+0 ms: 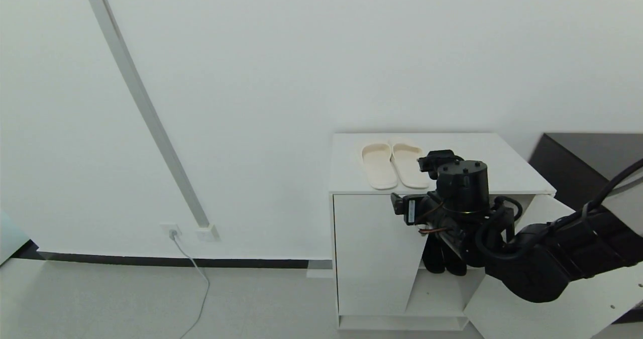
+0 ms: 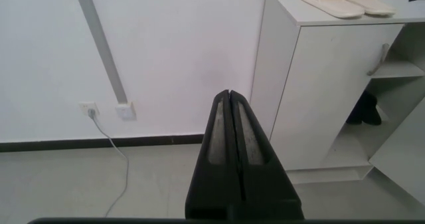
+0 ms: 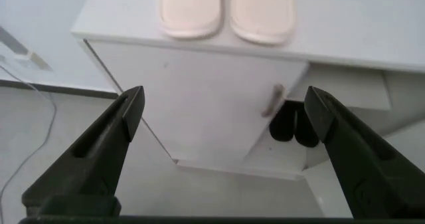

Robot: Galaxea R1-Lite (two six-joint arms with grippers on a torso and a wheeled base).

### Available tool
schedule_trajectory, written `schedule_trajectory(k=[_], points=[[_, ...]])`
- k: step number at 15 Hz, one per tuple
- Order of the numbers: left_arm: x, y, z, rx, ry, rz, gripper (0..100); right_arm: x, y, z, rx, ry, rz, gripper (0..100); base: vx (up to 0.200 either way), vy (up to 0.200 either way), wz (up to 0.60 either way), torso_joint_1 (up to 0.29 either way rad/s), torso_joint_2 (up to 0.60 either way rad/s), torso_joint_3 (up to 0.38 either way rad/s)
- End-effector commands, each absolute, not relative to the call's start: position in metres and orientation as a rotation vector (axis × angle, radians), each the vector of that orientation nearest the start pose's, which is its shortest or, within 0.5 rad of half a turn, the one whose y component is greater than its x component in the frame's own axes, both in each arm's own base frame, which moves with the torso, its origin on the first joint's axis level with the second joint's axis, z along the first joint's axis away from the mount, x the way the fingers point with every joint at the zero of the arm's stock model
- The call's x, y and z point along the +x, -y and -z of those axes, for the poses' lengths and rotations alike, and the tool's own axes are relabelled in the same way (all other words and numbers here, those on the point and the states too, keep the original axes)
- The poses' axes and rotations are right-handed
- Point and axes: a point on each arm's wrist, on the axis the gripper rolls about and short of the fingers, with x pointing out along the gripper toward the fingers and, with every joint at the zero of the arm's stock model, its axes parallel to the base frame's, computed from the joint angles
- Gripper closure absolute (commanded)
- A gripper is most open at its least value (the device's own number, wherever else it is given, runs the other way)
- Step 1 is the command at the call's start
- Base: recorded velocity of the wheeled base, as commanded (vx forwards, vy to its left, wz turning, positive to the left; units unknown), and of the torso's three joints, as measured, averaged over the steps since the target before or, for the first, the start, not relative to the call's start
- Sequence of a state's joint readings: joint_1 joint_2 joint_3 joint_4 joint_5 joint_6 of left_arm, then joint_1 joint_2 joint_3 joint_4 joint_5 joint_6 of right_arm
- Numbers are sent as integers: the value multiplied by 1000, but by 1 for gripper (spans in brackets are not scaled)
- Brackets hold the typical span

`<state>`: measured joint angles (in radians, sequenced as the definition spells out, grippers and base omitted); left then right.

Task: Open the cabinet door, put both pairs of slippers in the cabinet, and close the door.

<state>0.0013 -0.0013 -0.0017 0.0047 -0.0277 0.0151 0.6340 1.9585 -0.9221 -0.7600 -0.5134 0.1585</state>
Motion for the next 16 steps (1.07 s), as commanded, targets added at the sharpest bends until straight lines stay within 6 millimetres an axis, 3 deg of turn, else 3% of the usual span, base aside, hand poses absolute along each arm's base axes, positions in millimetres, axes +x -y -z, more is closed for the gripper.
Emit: schedule_trajectory(k=[1,7,16], points=[[-23,1,-75,15,-3,26,100,302,-208,-135,3,-247,-100,0,200,0,0,22,17,2],[-23,1,-75,14,-3,26,100,310,-214,-117,-8,-266,-99,0,200,0,0,6,2,2],[-23,1,-75,14,-3,26,100,347,-233,-90,9,-238,-85,0,0,0,0,0,0,0]])
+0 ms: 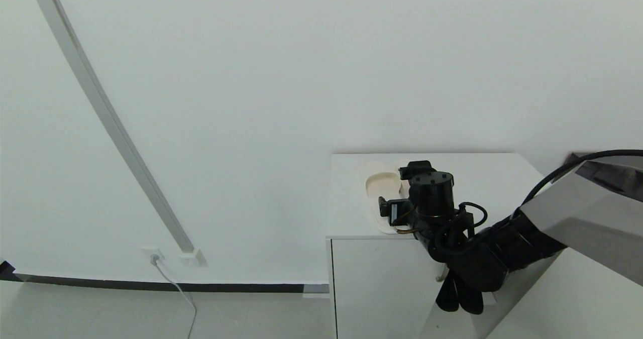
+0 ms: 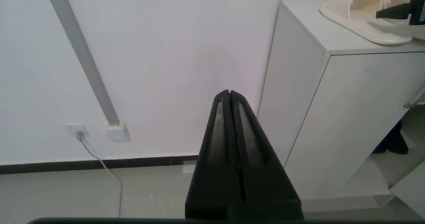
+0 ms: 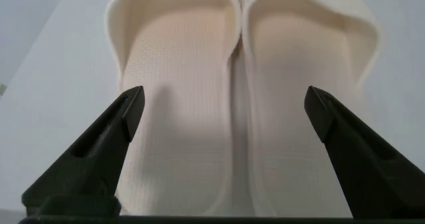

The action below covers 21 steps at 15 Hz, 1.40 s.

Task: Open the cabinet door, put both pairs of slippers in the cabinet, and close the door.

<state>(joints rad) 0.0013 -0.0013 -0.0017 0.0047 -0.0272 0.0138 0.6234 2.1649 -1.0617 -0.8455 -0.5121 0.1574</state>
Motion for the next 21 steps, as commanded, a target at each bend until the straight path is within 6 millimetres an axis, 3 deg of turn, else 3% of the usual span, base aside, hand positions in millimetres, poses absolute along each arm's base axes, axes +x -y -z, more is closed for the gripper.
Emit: schedule_trajectory(k=[1,7,8,15,21], points=[[-23,1,-75,14,-3,26,100,351,-233,-90,18,-228,-81,0,0,0,0,0,0,0],[-23,1,-75,14,-3,26,100,370,-228,-94,26,-192,-74,0,0,0,0,0,0,0],[-23,1,-75,14,-3,26,100,371,-229,-96,30,-185,-75,100,0,0,0,0,0,0],[-23,1,-75,14,-3,26,100,369,-231,-98,30,-182,-86,100,0,0,0,0,0,0],[-23,1,-75,14,-3,25,100,355,-234,-109,6,-174,-110,100,0,0,0,0,0,0]])
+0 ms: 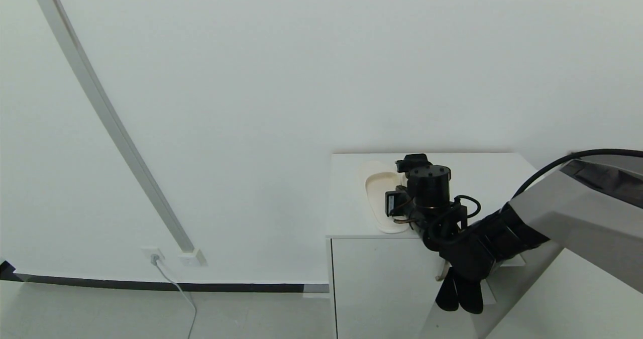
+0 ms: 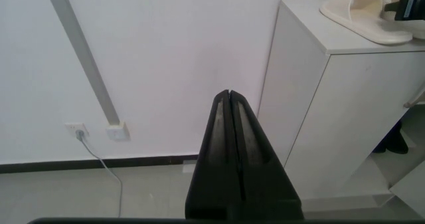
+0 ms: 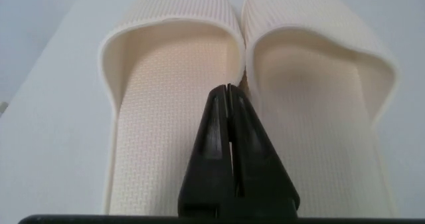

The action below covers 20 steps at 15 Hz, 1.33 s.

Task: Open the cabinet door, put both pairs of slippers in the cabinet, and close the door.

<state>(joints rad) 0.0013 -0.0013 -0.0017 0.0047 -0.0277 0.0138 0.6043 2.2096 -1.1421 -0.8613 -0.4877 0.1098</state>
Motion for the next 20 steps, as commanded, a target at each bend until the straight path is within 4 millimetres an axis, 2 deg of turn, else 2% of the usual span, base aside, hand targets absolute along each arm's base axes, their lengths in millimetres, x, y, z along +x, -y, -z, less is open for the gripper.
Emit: schedule_trajectory(k=[1,3,4,10,15,19,20], points=[[-23,1,-75,14,-3,26,100,355,-234,-109,2,-173,-109,100,0,0,0,0,0,0],[-23,1,-75,14,-3,26,100,355,-233,-108,-3,-178,-104,100,0,0,0,0,0,0],[-23,1,-75,14,-3,26,100,360,-232,-109,-1,-181,-93,0,0,0,0,0,0,0],[-23,1,-75,14,-3,26,100,372,-226,-103,1,-184,-70,0,0,0,0,0,0,0],[-23,1,-75,14,-3,26,100,391,-235,-89,9,-172,-64,0,0,0,0,0,0,0],[-23,1,-75,14,-3,26,100,406,-239,-93,33,-130,-58,0,0,0,0,0,0,0],[-23,1,-75,14,-3,26,100,408,-238,-91,33,-130,-54,100,0,0,0,0,0,0]])
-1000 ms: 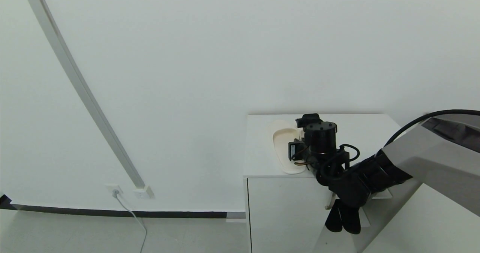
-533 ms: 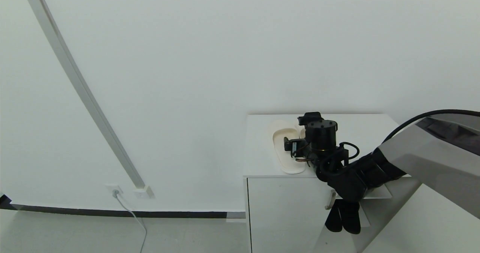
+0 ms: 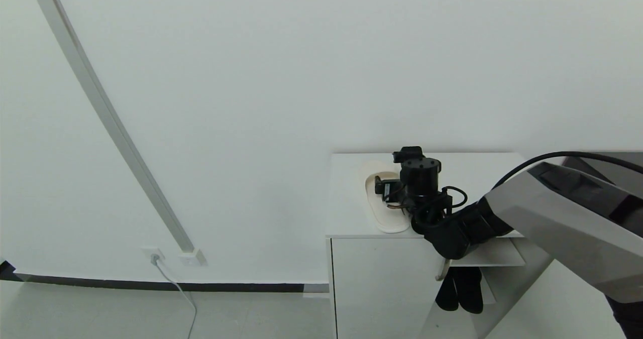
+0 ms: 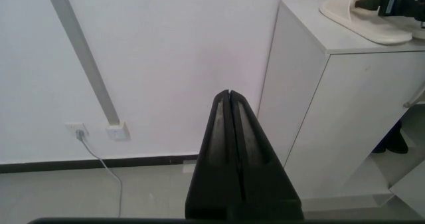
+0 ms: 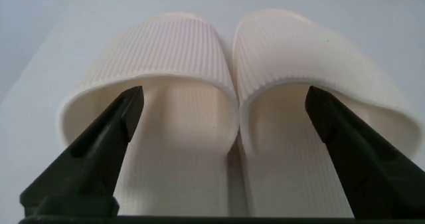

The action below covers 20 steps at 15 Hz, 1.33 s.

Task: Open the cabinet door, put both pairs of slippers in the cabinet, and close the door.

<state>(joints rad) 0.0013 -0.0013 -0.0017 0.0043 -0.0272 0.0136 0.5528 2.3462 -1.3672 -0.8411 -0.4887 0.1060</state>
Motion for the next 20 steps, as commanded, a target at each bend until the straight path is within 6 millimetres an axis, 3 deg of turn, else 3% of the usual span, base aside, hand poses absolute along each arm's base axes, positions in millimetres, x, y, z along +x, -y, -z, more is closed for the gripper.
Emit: schedule_trajectory(k=[1,6,9,11,14,15,17,19,20], points=[[-23,1,-75,14,-3,26,100,409,-237,-91,33,-131,-53,100,0,0,0,0,0,0],[-23,1,-75,14,-3,26,100,409,-235,-93,35,-128,-48,100,0,0,0,0,0,0],[-23,1,-75,14,-3,26,100,396,-232,-111,41,-114,-62,100,0,0,0,0,0,0],[-23,1,-75,14,-3,26,100,371,-231,-134,49,-99,-93,100,0,0,0,0,0,0],[-23,1,-75,14,-3,26,100,317,-231,-148,41,-122,-193,100,0,0,0,0,0,0],[-23,1,-75,14,-3,26,100,307,-230,-149,38,-126,-208,100,0,0,0,0,0,0],[-23,1,-75,15,-3,26,100,262,-227,-138,21,-183,-288,100,0,0,0,0,0,0],[-23,1,-75,15,-3,26,100,243,-229,-130,2,-215,-340,100,0,0,0,0,0,0],[-23,1,-75,15,-3,26,100,243,-231,-128,-1,-219,-344,100,0,0,0,0,0,0]])
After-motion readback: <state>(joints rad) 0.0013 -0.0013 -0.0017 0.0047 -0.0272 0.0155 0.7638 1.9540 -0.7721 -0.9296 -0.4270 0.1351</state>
